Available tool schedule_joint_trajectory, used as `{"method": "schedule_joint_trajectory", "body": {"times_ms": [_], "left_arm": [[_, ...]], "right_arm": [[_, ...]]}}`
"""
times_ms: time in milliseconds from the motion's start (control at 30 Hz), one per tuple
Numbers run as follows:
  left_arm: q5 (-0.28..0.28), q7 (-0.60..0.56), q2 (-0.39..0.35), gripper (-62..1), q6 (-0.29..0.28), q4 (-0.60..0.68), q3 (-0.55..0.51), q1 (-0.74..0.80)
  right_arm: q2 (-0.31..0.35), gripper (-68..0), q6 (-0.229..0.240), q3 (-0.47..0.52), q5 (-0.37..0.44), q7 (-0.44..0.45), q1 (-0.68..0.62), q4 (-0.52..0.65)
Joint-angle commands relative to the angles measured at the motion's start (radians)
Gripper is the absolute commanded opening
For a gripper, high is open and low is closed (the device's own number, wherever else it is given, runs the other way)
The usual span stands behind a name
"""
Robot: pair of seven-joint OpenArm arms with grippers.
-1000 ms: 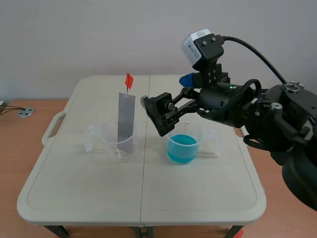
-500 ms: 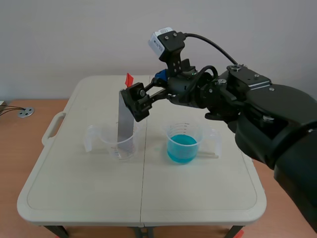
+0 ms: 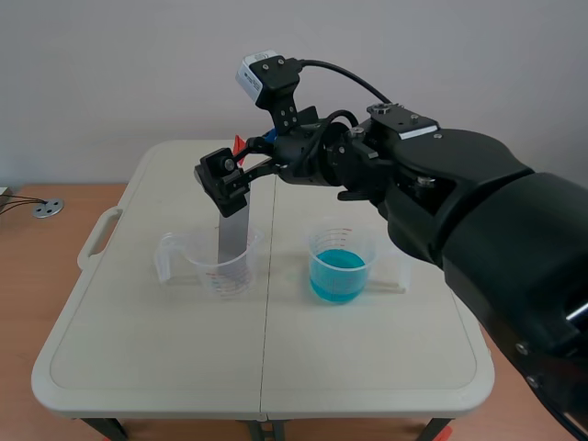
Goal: Hold the metal plate by the orange handle, dip it into the blue solution, take it out and point at it, then put the plate back in the beaker on the left.
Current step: 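Lift the metal plate out of the left beaker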
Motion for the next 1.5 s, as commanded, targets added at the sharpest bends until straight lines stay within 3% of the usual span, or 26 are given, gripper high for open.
{"method": "schedule_joint_trajectory", "body": {"times_ms": [0, 67, 467, 900, 1133, 1267, 1467], "left_arm": [[-0.006, -0.010, 0.005, -58.2, -0.003, 0.015, 0.003, 0.009], [-0.006, -0.009, 0.005, -58.2, -0.007, 0.015, 0.004, 0.000], [-0.007, -0.006, 0.005, -58.2, -0.014, 0.015, 0.008, -0.006], [-0.007, -0.007, 0.005, -58.2, -0.014, 0.015, 0.008, -0.006], [-0.007, -0.007, 0.005, -58.2, -0.014, 0.015, 0.008, -0.006], [-0.007, -0.007, 0.005, -58.2, -0.014, 0.015, 0.008, -0.006], [-0.007, -0.007, 0.005, -58.2, -0.014, 0.015, 0.008, -0.006]], "right_arm": [[-0.009, -1.2, 0.001, 0.000, 0.003, 0.023, 0.026, 0.021], [-0.011, -2.6, 0.002, 0.000, 0.003, 0.024, 0.026, 0.021], [-0.011, -27.6, 0.008, 0.000, 0.005, 0.022, 0.026, 0.021], [-0.011, -46.5, 0.020, 0.000, 0.008, 0.022, 0.020, 0.021], [-0.011, -64.9, 0.020, 0.000, 0.008, 0.022, 0.020, 0.021], [-0.011, -66.0, 0.041, 0.000, 0.008, 0.027, 0.020, 0.021], [-0.011, -66.0, 0.135, 0.000, 0.008, 0.058, 0.020, 0.021]]}}
